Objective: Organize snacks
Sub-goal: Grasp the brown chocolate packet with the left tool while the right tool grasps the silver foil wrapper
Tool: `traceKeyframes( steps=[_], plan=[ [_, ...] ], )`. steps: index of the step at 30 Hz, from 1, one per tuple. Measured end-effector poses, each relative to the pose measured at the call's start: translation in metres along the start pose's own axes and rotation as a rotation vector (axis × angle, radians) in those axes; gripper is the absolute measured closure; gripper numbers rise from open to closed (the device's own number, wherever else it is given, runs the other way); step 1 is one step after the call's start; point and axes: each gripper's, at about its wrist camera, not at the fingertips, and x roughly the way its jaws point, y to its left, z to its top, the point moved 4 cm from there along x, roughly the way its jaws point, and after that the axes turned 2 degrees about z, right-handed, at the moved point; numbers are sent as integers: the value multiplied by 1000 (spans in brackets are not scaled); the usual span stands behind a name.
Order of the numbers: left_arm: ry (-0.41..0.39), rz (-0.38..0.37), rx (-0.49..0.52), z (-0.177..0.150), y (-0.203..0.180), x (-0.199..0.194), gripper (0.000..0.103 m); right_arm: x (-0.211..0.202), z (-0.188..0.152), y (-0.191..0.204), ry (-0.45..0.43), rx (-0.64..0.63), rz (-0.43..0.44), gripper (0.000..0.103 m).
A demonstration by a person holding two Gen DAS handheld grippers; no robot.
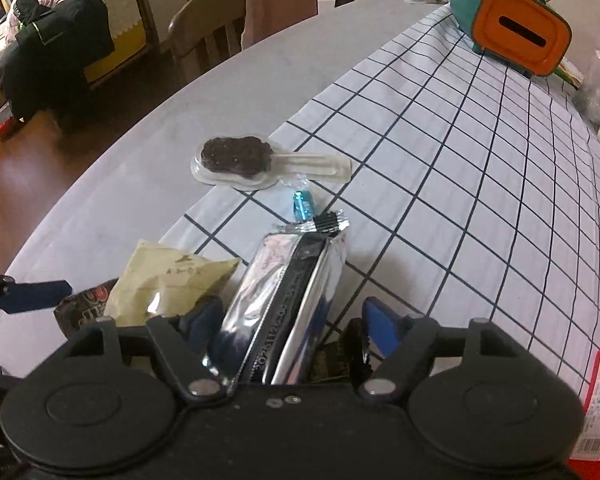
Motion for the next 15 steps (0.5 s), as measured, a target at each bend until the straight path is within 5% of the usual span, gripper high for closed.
traceKeyframes(
  steps=[4,15],
  plan=[
    [-8,1,-2,-1,1,-1,56,-2,1,2,-7,-10,9,47],
    [-25,6,-15,-1,5,-7,70,-19,-2,-4,-44,8,36,63]
  ],
)
